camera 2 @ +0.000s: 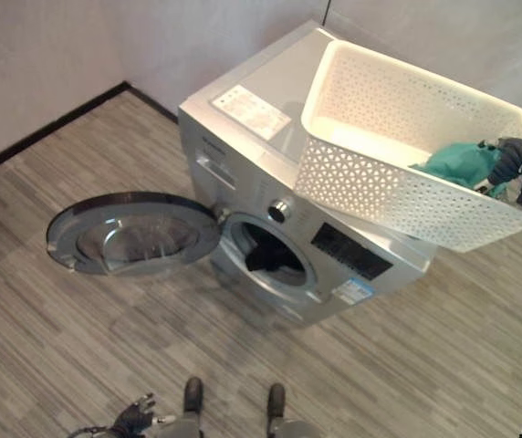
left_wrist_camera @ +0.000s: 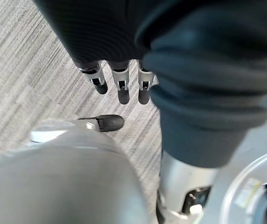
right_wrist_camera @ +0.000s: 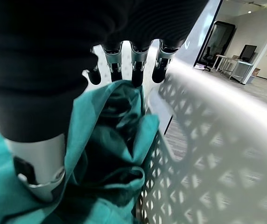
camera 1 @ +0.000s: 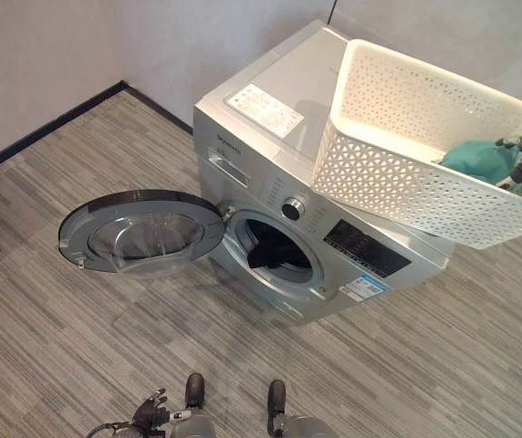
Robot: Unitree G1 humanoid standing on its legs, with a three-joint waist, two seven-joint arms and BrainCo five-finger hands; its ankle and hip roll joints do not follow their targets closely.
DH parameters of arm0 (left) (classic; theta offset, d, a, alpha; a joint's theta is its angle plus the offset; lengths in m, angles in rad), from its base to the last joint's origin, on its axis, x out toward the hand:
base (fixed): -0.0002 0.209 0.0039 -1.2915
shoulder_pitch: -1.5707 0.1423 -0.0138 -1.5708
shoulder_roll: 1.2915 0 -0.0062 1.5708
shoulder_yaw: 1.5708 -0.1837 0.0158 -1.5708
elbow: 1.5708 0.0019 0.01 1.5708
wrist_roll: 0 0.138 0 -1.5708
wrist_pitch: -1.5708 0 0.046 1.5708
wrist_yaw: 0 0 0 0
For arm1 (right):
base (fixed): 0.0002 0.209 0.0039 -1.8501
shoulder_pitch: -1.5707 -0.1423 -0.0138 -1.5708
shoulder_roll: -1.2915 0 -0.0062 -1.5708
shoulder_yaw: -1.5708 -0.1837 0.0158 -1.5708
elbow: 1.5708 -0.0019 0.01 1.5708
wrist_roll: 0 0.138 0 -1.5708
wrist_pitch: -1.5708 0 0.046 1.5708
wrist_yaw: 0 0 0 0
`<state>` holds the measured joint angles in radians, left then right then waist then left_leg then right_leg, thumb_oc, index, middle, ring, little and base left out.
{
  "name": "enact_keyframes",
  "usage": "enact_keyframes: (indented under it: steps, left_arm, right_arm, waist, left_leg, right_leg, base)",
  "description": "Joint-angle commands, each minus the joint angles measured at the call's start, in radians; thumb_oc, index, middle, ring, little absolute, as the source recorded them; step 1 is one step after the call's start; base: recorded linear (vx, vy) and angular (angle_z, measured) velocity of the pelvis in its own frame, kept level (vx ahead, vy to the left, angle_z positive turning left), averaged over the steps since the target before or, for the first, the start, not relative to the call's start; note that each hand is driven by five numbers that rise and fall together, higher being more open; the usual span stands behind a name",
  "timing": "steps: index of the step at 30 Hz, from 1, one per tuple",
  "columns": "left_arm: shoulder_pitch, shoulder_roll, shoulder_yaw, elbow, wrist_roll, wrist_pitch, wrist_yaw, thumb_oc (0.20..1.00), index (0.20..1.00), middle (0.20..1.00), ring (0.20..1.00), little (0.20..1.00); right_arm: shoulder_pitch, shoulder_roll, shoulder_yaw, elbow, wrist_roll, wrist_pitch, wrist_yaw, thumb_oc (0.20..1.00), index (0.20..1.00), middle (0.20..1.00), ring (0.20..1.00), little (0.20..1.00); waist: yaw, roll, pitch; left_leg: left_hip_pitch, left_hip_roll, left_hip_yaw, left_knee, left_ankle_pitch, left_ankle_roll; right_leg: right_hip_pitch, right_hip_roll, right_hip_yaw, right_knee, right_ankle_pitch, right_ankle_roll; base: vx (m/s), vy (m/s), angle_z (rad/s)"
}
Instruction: Grab the laundry basket,head to the washer,open it,put in the laundry and shut it.
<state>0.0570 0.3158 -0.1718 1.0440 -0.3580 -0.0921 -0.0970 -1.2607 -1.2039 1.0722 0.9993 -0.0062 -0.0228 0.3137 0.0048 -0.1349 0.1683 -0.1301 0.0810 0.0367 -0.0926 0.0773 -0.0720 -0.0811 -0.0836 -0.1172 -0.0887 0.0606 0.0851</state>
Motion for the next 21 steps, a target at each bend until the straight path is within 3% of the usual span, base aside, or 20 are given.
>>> enact_keyframes:
  steps: [1, 14, 16, 17, 21]
  left_arm:
    - [-0.008, 0.013, -0.028, -0.014, -0.078, -0.016, -0.019, 1.0, 1.0, 1.0, 1.0, 1.0]
    - [-0.025, 0.002, -0.063, -0.047, -0.1, -0.028, -0.012, 1.0, 1.0, 1.0, 1.0, 1.0]
    - [-0.025, -0.001, -0.067, -0.05, -0.1, -0.027, -0.014, 1.0, 1.0, 1.0, 1.0, 1.0]
    - [-0.026, -0.002, -0.067, -0.052, -0.1, -0.024, -0.017, 1.0, 1.0, 1.0, 1.0, 1.0]
    - [-0.033, -0.014, -0.06, -0.032, -0.098, -0.024, -0.009, 1.0, 1.0, 1.0, 1.0, 1.0]
  right_arm:
    - [-0.065, -0.027, 0.013, 0.056, -0.022, 0.017, 0.006, 1.0, 1.0, 1.0, 1.0, 1.0]
    - [-0.026, 0.047, -0.024, 0.045, 0.038, 0.019, 0.016, 1.0, 1.0, 1.0, 1.0, 1.0]
    - [-0.012, 0.053, -0.015, 0.021, 0.045, 0.02, 0.035, 0.52, 0.52, 0.52, 0.52, 0.52]
    - [-0.008, 0.057, -0.012, 0.016, 0.05, 0.019, 0.04, 0.2, 0.2, 0.2, 0.2, 0.2]
    - [0.027, 0.046, -0.082, -0.032, 0.107, -0.004, -0.025, 0.2, 0.2, 0.2, 0.2, 0.2]
  waist:
    - [0.038, 0.008, 0.064]
    - [0.052, 0.034, 0.093]
    - [0.051, 0.033, 0.09]
    - [0.051, 0.033, 0.088]
    - [0.044, 0.029, 0.075]
  left_leg:
    - [0.043, 0.077, 0.014, 0.096, -0.103, -0.042]
    - [-0.002, 0.082, 0.001, 0.06, -0.055, -0.052]
    - [-0.001, 0.085, 0.002, 0.058, -0.055, -0.052]
    - [0.001, 0.086, 0.003, 0.056, -0.055, -0.052]
    - [0.016, 0.087, 0.005, 0.052, -0.06, -0.05]
  right_leg:
    - [-0.041, -0.026, -0.013, 0.019, -0.047, 0.048]
    - [-0.09, -0.019, -0.028, 0.018, -0.043, 0.042]
    - [-0.086, -0.017, -0.029, 0.014, -0.045, 0.04]
    - [-0.085, -0.016, -0.03, 0.014, -0.046, 0.039]
    - [-0.071, -0.013, -0.034, 0.014, -0.05, 0.038]
  base:
    - [-0.03, -0.03, 0.03]
    - [-0.02, -0.027, 0.03]
    - [0.0, -0.012, 0.06]
    - [-0.01, -0.006, 0.03]
    - [0.0, 0.0, 0.0]
